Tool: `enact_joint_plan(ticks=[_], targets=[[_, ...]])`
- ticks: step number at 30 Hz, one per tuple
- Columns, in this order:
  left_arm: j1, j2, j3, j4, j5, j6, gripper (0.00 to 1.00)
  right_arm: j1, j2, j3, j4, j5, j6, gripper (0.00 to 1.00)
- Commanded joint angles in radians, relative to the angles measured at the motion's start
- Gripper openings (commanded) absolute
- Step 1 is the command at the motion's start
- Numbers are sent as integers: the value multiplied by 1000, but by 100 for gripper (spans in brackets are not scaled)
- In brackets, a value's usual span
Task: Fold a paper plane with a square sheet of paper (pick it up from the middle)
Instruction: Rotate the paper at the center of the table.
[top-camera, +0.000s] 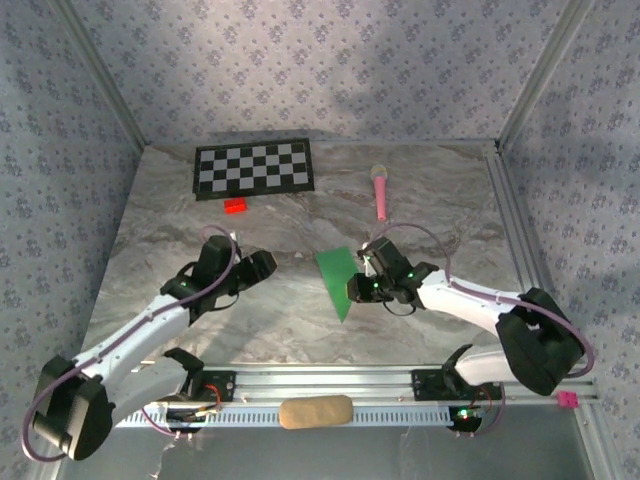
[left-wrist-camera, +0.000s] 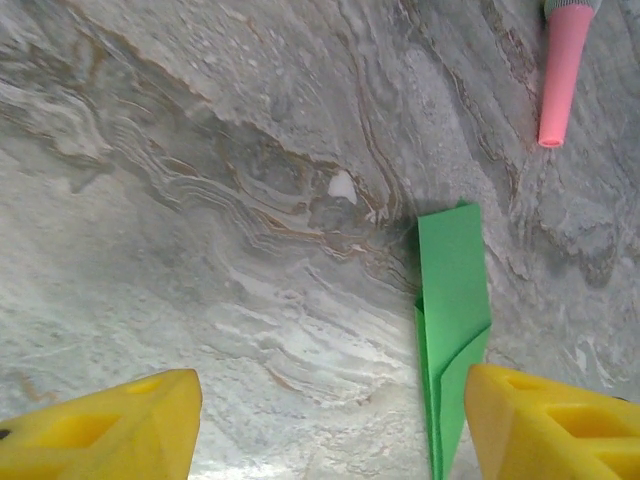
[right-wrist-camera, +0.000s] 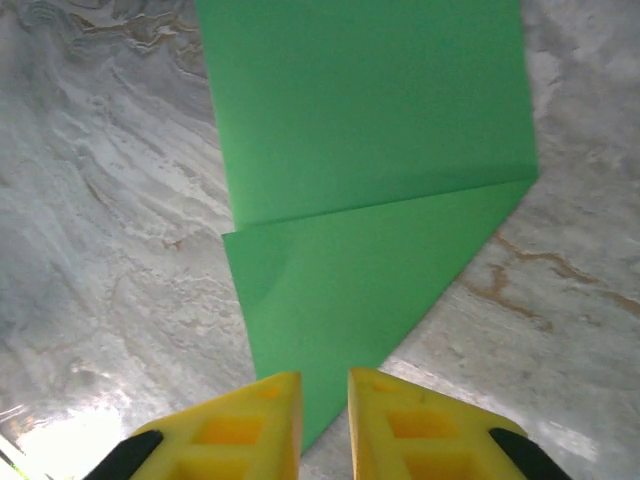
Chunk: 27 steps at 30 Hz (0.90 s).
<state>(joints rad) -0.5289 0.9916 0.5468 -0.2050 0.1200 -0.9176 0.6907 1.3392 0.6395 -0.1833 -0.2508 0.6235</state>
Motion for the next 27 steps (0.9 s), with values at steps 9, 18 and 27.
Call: enact_joint_plan(ticks=[9, 18, 27], targets=[[6, 100, 56, 86, 152, 2, 63, -26, 166, 19, 139, -183, 129, 13], [6, 141, 42, 138, 204, -10, 59, 10, 265, 17, 129, -111, 224, 13], [-11, 254, 80, 216, 275, -41, 39, 86, 281, 14, 148, -8, 438, 13]])
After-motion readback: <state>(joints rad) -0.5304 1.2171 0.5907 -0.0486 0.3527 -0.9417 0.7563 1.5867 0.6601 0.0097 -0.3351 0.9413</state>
